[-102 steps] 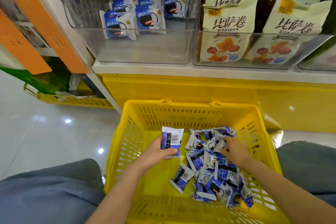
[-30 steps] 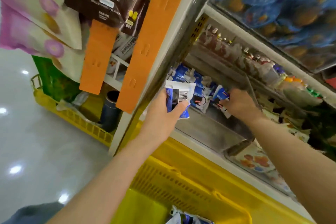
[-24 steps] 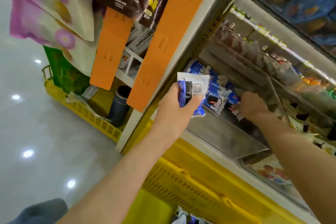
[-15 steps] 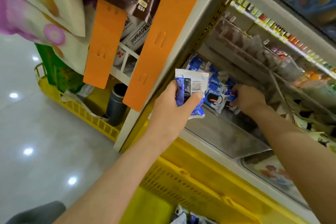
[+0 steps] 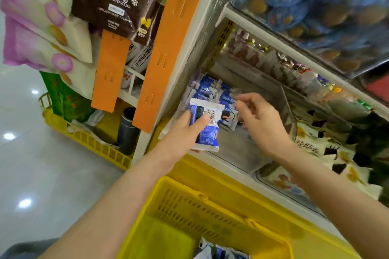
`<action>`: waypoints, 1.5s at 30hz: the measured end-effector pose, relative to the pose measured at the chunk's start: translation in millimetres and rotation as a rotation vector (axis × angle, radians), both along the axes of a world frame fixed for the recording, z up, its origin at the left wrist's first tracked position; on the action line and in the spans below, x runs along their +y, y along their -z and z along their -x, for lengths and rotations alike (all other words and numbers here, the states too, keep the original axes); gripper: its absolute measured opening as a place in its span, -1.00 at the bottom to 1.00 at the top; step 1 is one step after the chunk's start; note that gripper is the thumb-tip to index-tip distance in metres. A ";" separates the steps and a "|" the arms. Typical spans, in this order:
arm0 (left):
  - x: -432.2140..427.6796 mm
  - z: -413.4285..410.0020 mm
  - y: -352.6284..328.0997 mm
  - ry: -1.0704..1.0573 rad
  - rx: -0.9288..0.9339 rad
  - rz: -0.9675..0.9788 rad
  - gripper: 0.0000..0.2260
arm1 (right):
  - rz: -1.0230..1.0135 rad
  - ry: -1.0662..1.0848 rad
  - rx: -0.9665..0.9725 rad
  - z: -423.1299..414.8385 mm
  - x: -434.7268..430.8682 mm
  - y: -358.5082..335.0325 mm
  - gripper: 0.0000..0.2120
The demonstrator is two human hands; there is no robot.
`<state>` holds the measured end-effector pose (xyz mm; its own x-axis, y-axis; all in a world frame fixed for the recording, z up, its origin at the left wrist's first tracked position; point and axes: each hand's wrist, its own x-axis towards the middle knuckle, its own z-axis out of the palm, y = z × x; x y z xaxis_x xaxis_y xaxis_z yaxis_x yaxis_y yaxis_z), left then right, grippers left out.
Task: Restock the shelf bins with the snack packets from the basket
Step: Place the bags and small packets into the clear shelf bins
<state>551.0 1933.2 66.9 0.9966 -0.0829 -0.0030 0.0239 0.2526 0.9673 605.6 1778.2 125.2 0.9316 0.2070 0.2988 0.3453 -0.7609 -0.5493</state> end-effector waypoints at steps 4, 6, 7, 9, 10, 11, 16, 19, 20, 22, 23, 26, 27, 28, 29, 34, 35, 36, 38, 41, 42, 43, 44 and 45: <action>-13.5 13.2 -3.9 0.007 0.017 0.018 -0.83 | -0.147 -0.082 0.322 47.8 9.6 7.6 -0.87; -19.2 21.5 -4.3 -0.001 0.023 -0.021 -0.82 | -0.168 -0.103 0.357 61.3 9.0 13.2 -0.87; -22.1 24.6 -4.1 -0.021 0.026 -0.056 -0.83 | -0.197 -0.097 0.369 65.6 7.5 15.3 -0.87; -26.7 28.7 -2.7 -0.127 0.033 -0.154 -0.81 | -0.228 -0.055 0.340 71.9 3.2 17.9 -0.90; -27.7 29.8 -1.8 -0.211 0.036 -0.221 -0.77 | -0.226 -0.019 0.297 74.6 1.0 18.7 -0.89; -28.3 31.6 -2.2 -0.276 0.042 -0.268 -0.75 | -0.220 0.019 0.242 77.5 -1.4 19.9 -0.85; -35.7 46.1 -4.4 -0.084 0.086 0.039 -0.79 | -0.082 -0.076 0.062 96.0 -6.1 24.2 -0.66; -34.7 47.5 -4.7 -0.072 0.053 0.118 -0.79 | -0.104 -0.201 0.065 104.5 -10.9 25.2 -0.61; -33.6 46.9 -4.4 -0.077 0.037 0.126 -0.80 | -0.112 -0.226 0.056 106.4 -13.6 24.4 -0.60; -31.4 46.4 -5.0 -0.071 0.029 0.133 -0.79 | -0.130 -0.211 0.036 107.0 -19.6 21.8 -0.59; -30.7 46.4 -5.8 -0.060 0.037 0.136 -0.80 | -0.146 -0.170 0.041 105.8 -22.4 19.8 -0.60; -30.8 46.0 -6.6 -0.001 0.045 0.154 -0.82 | -0.197 -0.084 0.130 98.0 -26.2 12.1 -0.59; -30.6 45.8 -6.5 0.014 0.036 0.140 -0.83 | -0.206 -0.087 0.163 94.7 -26.3 9.6 -0.58; -30.2 46.1 -7.1 0.022 0.023 0.107 -0.84 | -0.230 -0.094 0.205 91.0 -26.1 7.1 -0.57; -29.8 45.8 -8.0 0.027 0.005 0.063 -0.84 | -0.273 -0.093 0.261 87.4 -25.4 4.3 -0.53; -27.0 38.8 -5.4 0.017 -0.028 0.101 -0.82 | -0.493 -0.037 0.411 75.9 -24.2 -2.1 -0.58; -25.3 37.3 -4.6 0.022 -0.006 0.188 -0.80 | -0.549 -0.025 0.422 74.7 -24.1 -0.3 -0.61; -23.2 36.6 -3.8 0.017 0.006 0.237 -0.78 | -0.591 -0.012 0.441 73.9 -24.1 1.5 -0.61; -20.5 35.1 -2.4 -0.060 -0.036 0.126 -0.85 | -0.515 0.003 0.453 73.2 -24.6 5.1 -0.58; -17.0 33.1 -1.4 -0.220 -0.273 -0.444 -0.91 | -0.010 -0.031 0.287 73.1 -25.0 6.4 -0.48; -16.6 32.7 -1.0 -0.217 -0.346 -0.564 -0.89 | 0.116 -0.060 0.213 73.2 -24.3 6.9 -0.45; -16.9 32.0 -0.7 -0.190 -0.396 -0.623 -0.87 | 0.181 -0.091 0.166 73.5 -23.0 7.4 -0.45; -17.3 31.2 -0.9 -0.151 -0.430 -0.649 -0.85 | 0.210 -0.118 0.147 73.7 -21.1 7.4 -0.49; -18.1 29.8 -1.7 -0.112 -0.454 -0.665 -0.85 | 0.235 -0.139 0.141 72.9 -19.9 7.2 -0.54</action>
<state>521.2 1915.1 68.6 0.9147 -0.1055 0.3901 -0.3981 -0.4008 0.8252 532.6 1758.3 118.0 0.9183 0.3836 0.0976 0.3880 -0.8235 -0.4139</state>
